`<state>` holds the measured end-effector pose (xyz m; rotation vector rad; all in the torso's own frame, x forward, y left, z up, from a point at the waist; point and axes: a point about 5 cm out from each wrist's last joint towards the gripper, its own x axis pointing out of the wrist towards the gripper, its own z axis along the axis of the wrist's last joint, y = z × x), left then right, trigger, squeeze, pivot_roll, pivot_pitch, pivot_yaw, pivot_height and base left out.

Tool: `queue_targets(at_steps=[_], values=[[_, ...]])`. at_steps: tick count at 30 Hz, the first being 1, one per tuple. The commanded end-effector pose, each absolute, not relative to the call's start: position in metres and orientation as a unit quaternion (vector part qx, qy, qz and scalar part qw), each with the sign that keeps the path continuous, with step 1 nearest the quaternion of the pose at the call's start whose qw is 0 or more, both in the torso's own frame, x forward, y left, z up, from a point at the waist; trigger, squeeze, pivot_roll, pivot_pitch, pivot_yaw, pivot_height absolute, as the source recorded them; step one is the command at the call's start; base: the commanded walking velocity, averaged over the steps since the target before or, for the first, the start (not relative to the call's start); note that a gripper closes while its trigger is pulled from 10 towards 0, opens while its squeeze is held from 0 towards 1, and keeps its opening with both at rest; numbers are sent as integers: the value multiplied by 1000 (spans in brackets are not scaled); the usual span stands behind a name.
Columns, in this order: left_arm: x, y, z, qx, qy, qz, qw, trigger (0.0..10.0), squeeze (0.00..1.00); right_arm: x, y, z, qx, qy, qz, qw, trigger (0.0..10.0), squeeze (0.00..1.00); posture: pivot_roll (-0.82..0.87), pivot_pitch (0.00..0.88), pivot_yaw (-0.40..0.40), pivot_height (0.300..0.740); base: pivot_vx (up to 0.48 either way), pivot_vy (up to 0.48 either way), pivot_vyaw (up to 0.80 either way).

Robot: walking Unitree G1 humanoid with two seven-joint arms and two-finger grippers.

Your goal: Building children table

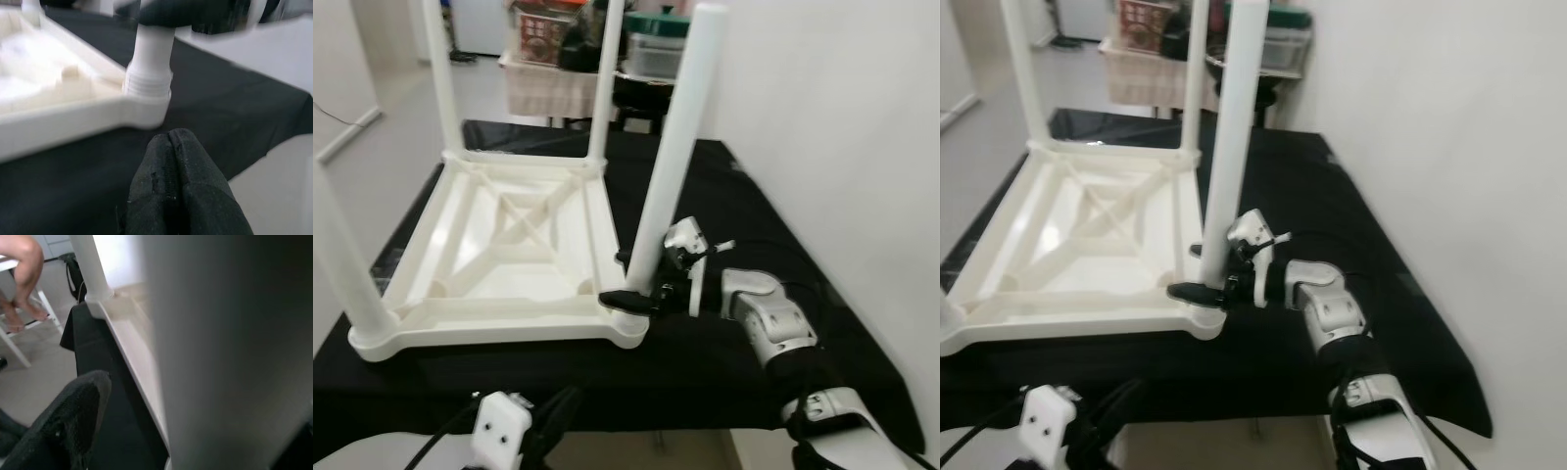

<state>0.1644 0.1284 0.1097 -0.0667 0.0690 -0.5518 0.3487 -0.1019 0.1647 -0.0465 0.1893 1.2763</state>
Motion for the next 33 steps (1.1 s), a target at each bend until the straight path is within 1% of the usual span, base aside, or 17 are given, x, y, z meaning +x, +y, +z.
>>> queue_targets(at_steps=[1, 5, 6, 7, 8, 9, 10, 11, 12, 15, 21, 23, 24, 25, 26, 27, 33], values=[[165, 128, 119, -36, 27, -274, 961, 10000, 0, 353, -101, 169, -38, 96, 598, 795, 10000, 0, 93, 37, -137, 740, 0, 0, 0], [172, 132, 128, -39, 7, -281, 959, 10000, 0, 362, -107, 176, -64, 79, 581, 807, 10000, 0, 94, 0, -123, 740, 0, 0, 0], [183, 139, 127, -7, 4, -279, 960, 10000, 0, 368, -110, 177, -75, 75, 552, 827, 6196, 0, 62, 0, -67, 740, 0, 0, 0], [183, 139, 127, -7, 4, -279, 960, 10000, 0, 368, -110, 177, -75, 75, 552, 827, 6196, 0, 62, 0, -67, 740, 0, 0, 0], [190, 142, 133, -16, -5, -280, 960, 10000, 0, 372, -111, 179, -75, 70, 540, 835, 7098, 0, 59, 0, -63, 740, 0, 0, 0], [194, 146, 138, -28, -14, -283, 959, 10000, 0, 372, -110, 183, -60, 56, 550, 831, 6863, 0, 40, 0, -50, 740, 0, 0, 0], [198, 148, 136, -34, -12, -281, 959, 10000, 0, 371, -110, 183, -45, 52, 562, 824, 2314, 0, 41, 0, -49, 740, 0, 0, 0], [201, 148, 133, -40, -10, -280, 959, 10000, 0, 369, -110, 183, -36, 50, 573, 817, 2314, 0, 41, 0, -49, 740, 0, 0, 0], [205, 149, 129, -36, -8, -277, 960, 10000, 0, 368, -109, 180, -41, 55, 578, 813, 0, 0, 42, 0, -58, 740, 0, 0, 0], [208, 148, 127, -32, -7, -275, 961, 10000, 0, 368, -108, 177, -48, 61, 579, 812, 0, 0, 42, 0, -58, 740, 0, 0, 0], [210, 138, 127, -49, -8, -276, 960, 10000, 0, 369, -119, 166, -48, 75, 532, 842, 0, 0, 45, 0, -64, 740, 0, 0, 0], [206, 138, 127, -51, -4, -275, 960, 10000, 0, 368, -126, 151, -52, 100, 446, 888, 0, 0, 43, 0, -77, 740, 0, 0, 0], [206, 138, 127, -51, -4, -275, 960, 10000, 0, 368, -126, 151, -52, 100, 446, 888, 0, 0, 43, 0, -77, 740, 0, 0, 0], [204, 140, 128, -54, -3, -274, 960, 10000, 0, 365, -124, 139, -46, 97, 309, 945, 0, 0, 40, 0, -83, 740, 0, 0, 0], [204, 140, 128, -54, -3, -274, 960, 10000, 0, 365, -124, 139, -46, 97, 309, 945, 0, 0, 40, 0, -83, 740, 0, 0, 0], [201, 143, 130, -58, 0, -274, 960, 10000, 0, 318, -107, 112, -25, 121, 221, 967, 0, 0, 27, 0, -52, 740, 0, 0, 0], [200, 146, 130, -58, 3, -279, 959, 10000, 0, 297, -92, 105, -7, 127, 208, 970, 0, 0, -1, 0, -15, 740, 0, 0, 0]])
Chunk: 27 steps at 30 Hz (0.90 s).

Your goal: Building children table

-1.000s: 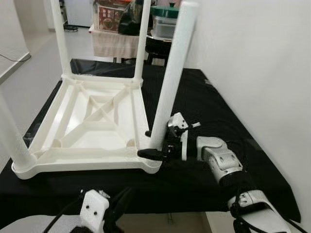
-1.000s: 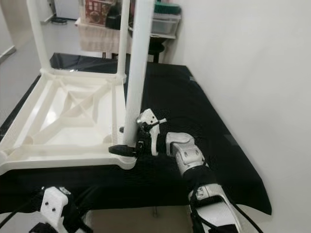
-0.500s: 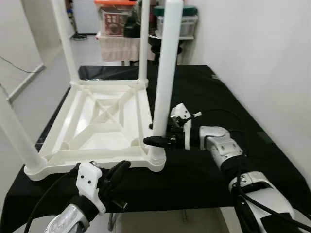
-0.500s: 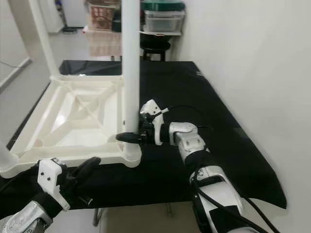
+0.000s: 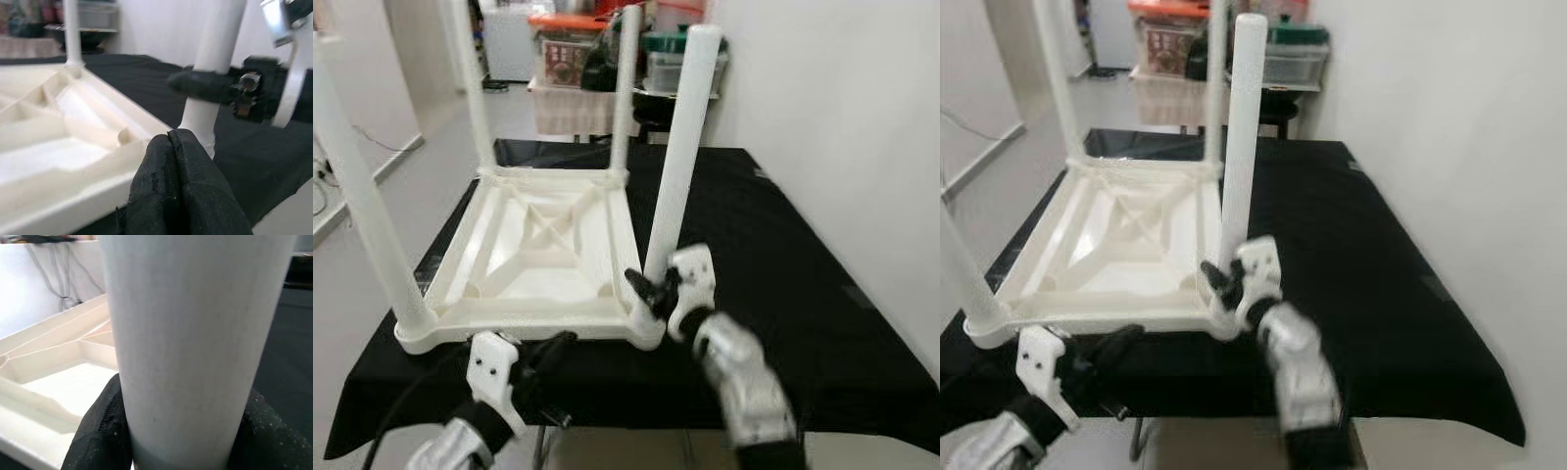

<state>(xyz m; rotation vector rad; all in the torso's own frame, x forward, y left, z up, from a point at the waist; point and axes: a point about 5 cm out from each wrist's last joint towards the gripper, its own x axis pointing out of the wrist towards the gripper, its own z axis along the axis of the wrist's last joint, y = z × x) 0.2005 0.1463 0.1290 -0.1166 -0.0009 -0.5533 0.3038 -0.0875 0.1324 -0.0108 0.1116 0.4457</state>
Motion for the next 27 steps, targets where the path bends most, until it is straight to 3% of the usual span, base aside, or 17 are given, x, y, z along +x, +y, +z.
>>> queue_targets(at_steps=[1, 3, 4, 5, 6, 7, 8, 12, 13, 14, 15, 17, 27], values=[[203, 147, 131, -60, 1, -277, 959, 10000, 0, 297, -86, 106, -5, 124, 216, 969, 0, 0, -6, 0, -20, 740, 0, 0, 0], [206, 148, 134, -65, -3, -277, 959, 10000, 0, 299, -81, 108, -9, 124, 223, 967, 0, 0, -12, 0, -31, 740, 0, 0, 0], [207, 148, 135, -66, -5, -277, 959, 10000, 0, 300, -81, 111, -22, 123, 223, 967, 6392, 0, -20, 0, -27, 740, 0, 0, 0], [207, 148, 136, -67, -6, -277, 958, 10000, 0, 301, -81, 114, -30, 122, 221, 967, 6392, 0, -21, 0, -23, 740, 0, 0, 0], [206, 147, 135, -67, -4, -277, 959, 10000, 0, 302, -81, 118, -24, 115, 233, 965, 10000, 0, -8, 0, -20, 740, 0, 0, 0], [206, 147, 135, -67, -4, -277, 959, 10000, 0, 302, -81, 118, -24, 115, 233, 965, 10000, 0, -8, 0, -20, 740, 0, 0, 0], [205, 147, 135, -66, -2, -276, 959, 10000, 0, 301, -82, 122, -19, 110, 240, 964, 10000, 1000, -8, 0, -20, 740, 0, 0, 0], [199, 147, 132, -72, 7, -270, 960, 10000, 0, 299, -79, 142, -11, 81, 310, 947, 10000, 1000, 17, 0, -26, 740, 0, 0, 0], [196, 148, 130, -71, 12, -266, 961, 10000, 0, 301, -78, 151, -19, 60, 372, 926, 10000, 835, 19, 0, -25, 740, 0, 0, 0], [193, 149, 129, -72, 14, -259, 963, 10000, 0, 305, -83, 160, -39, 40, 421, 905, 10000, 0, 25, 0, -25, 740, 0, 0, 0], [193, 149, 129, -72, 14, -259, 963, 10000, 0, 305, -83, 160, -39, 40, 421, 905, 10000, 0, 25, 0, -25, 740, 0, 0, 0], [190, 152, 128, -76, 17, -245, 967, 10000, 0, 314, -97, 171, -78, 24, 497, 864, 10000, 0, 30, 0, -26, 740, 0, 0, 0], [196, 147, 128, -77, 13, -241, 967, 10000, 0, 342, -112, 176, -112, 65, 586, 800, 10000, 0, 62, 0, -36, 740, 0, 0, 0]])
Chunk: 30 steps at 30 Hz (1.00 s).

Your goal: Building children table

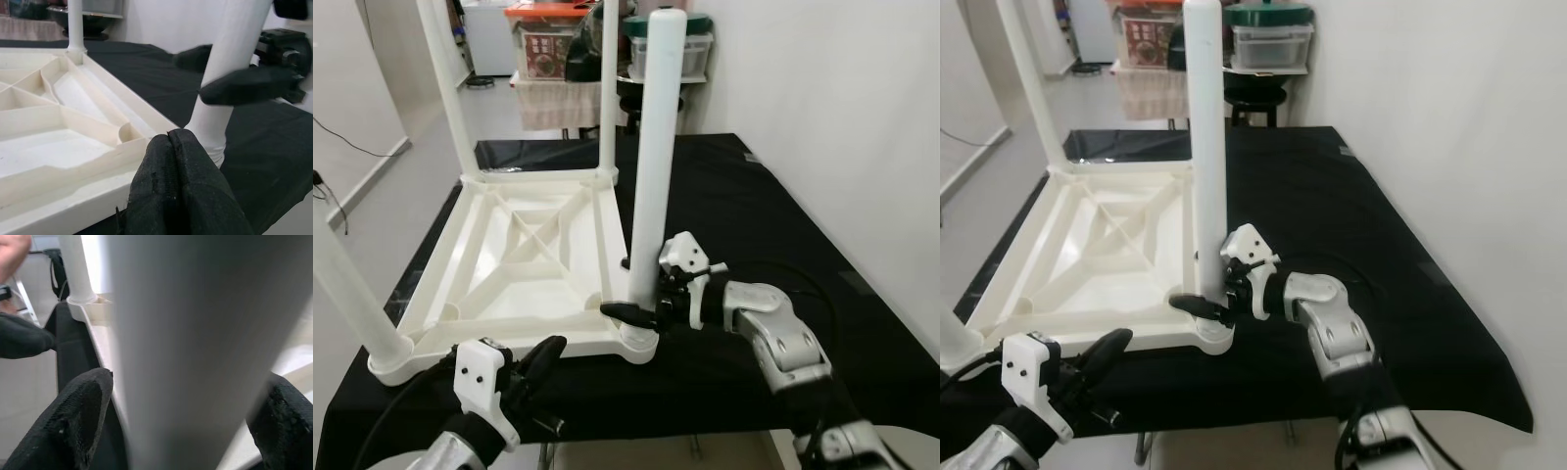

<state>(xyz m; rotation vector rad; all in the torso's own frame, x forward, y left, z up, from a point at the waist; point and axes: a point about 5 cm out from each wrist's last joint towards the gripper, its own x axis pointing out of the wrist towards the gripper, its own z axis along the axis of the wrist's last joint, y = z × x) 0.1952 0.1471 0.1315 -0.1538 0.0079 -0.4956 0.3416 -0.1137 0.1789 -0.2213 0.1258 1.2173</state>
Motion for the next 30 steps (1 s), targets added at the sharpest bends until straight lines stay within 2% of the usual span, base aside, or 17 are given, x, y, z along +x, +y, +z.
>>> queue_targets(at_steps=[1, 2, 9, 14, 17, 18, 19, 20, 24, 30], values=[[196, 147, 128, -77, 13, -241, 967, 10000, 0, 342, -112, 176, -112, 65, 586, 800, 10000, 0, 62, 0, -36, 740, 0, 0, 0], [197, 147, 129, -76, 11, -244, 967, 10000, 0, 349, -112, 179, -111, 70, 592, 795, 0, 0, 62, 0, -38, 740, 0, 0, 0], [200, 148, 128, -78, 7, -242, 967, 10000, 0, 355, -109, 191, -91, 59, 615, 781, 0, 0, 37, 0, -37, 740, 0, 0, 0], [204, 146, 129, -82, 4, -245, 966, 10000, 0, 354, -114, 189, -91, 55, 590, 800, 0, 0, 11, 0, -26, 740, 0, 0, 0], [207, 147, 129, -84, 2, -248, 965, 10000, 0, 353, -118, 174, -78, 82, 480, 870, 0, 0, -16, 0, -45, 740, 0, 0, 0], [208, 146, 129, -84, 1, -247, 965, 10000, 0, 349, -118, 156, -55, 106, 351, 929, 0, 0, -23, 0, -42, 740, 0, 0, 0], [208, 145, 128, -85, 1, -246, 966, 10000, 0, 343, -122, 144, -41, 127, 252, 958, 0, 0, -23, 0, -42, 740, 0, 0, 0], [209, 144, 128, -85, 0, -244, 966, 10000, 0, 325, -117, 128, -41, 148, 229, 961, 0, 0, -18, 0, -35, 740, 0, 0, 0], [210, 143, 129, -84, -2, -243, 966, 10000, 0, 307, -108, 119, -57, 150, 247, 956, 0, 0, -18, 0, -16, 740, 0, 0, 0], [216, 144, 130, -85, -4, -248, 965, 10000, 0, 319, -106, 127, -35, 135, 244, 960, 0, 0, -37, 0, 0, 740, 0, 0, 0]])
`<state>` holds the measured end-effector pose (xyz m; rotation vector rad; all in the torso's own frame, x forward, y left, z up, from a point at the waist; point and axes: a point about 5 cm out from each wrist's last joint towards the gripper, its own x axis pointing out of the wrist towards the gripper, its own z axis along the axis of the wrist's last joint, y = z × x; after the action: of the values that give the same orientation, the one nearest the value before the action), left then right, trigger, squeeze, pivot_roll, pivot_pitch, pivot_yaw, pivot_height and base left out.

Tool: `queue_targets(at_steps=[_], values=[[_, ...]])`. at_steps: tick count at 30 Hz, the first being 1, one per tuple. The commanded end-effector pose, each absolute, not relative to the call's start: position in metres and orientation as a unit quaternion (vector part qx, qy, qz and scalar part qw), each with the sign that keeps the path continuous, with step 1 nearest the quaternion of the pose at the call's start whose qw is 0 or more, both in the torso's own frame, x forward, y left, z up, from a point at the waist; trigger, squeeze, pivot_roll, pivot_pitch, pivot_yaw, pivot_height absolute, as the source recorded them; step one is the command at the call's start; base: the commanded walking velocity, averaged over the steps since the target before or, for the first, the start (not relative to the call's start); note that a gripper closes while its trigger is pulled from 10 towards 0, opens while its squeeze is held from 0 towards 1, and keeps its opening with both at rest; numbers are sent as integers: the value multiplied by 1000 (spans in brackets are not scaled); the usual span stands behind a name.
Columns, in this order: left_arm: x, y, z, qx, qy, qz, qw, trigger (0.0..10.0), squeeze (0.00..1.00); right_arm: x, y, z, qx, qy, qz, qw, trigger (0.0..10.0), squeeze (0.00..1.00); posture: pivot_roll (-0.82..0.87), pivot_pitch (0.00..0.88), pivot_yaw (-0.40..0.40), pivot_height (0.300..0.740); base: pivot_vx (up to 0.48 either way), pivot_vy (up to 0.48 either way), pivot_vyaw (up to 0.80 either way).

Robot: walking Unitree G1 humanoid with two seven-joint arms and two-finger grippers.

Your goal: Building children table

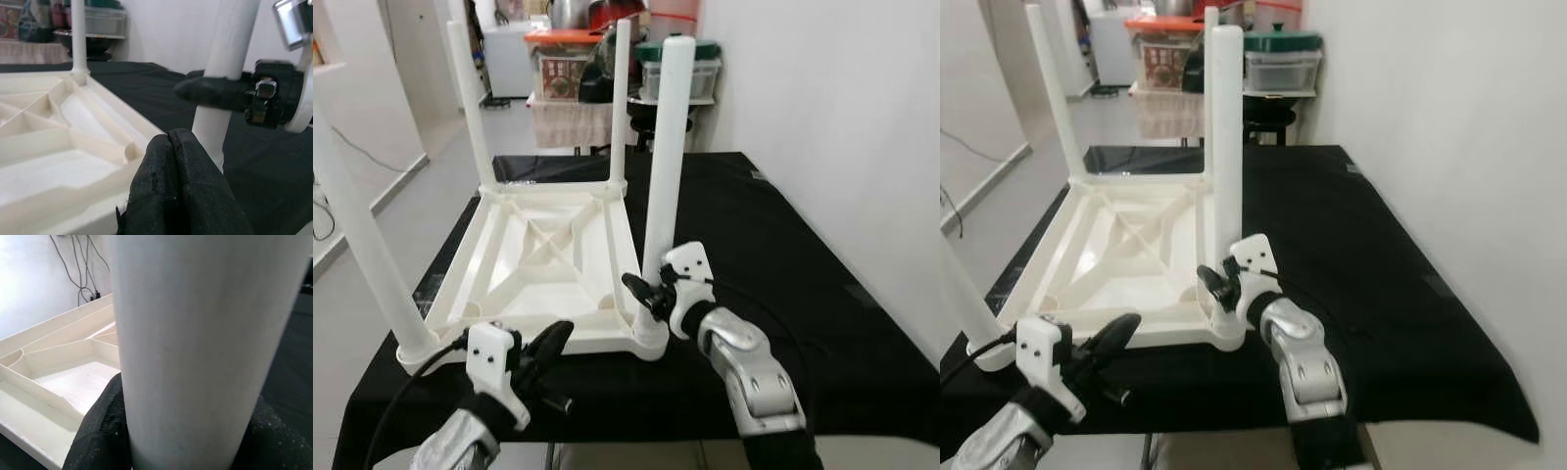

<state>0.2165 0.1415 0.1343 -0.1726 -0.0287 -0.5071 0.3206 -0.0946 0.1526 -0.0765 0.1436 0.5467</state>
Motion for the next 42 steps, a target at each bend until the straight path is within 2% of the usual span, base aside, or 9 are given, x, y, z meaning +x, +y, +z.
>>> queue_targets(at_steps=[1, 4, 5, 11, 12, 24, 25, 26, 42], values=[[217, 143, 130, -84, -4, -254, 964, 10000, 0, 320, -103, 126, -31, 142, 250, 957, 0, 0, -38, 0, -5, 740, 0, 0, 0], [217, 143, 130, -84, -4, -254, 964, 10000, 0, 320, -103, 126, -31, 142, 250, 957, 0, 0, -38, 0, -5, 740, 0, 0, 0], [217, 142, 130, -82, -4, -258, 963, 10000, 0, 317, -99, 126, -32, 150, 242, 958, 10000, 1000, -38, 0, -5, 740, 0, 0, 0], [218, 141, 130, -86, -6, -251, 964, 10000, 0, 310, -77, 156, -9, 101, 404, 909, 10000, 1000, -34, 0, -12, 740, 0, 0, 0], [219, 140, 131, -86, -7, -252, 964, 10000, 0, 312, -77, 166, -20, 73, 477, 875, 10000, 0, -32, 0, -14, 740, 0, 0, 0], [219, 135, 133, -83, -12, -258, 963, 10000, 0, 342, -97, 205, -62, 44, 629, 773, 10000, 0, -9, 0, -35, 740, 0, 0, 0], [219, 136, 133, -83, -14, -256, 963, 10000, 0, 345, -98, 206, -61, 45, 629, 774, 2549, 0, -5, 0, -38, 740, 0, 0, 0], [219, 136, 134, -83, -15, -254, 964, 10000, 0, 347, -99, 206, -56, 49, 630, 773, 0, 0, -5, 0, -40, 740, 0, 0, 0], [217, 135, 135, -84, -18, -252, 964, 10000, 0, 348, -117, 195, -46, 44, 596, 800, 0, 0, -11, 0, -43, 740, 0, 0, 0]])
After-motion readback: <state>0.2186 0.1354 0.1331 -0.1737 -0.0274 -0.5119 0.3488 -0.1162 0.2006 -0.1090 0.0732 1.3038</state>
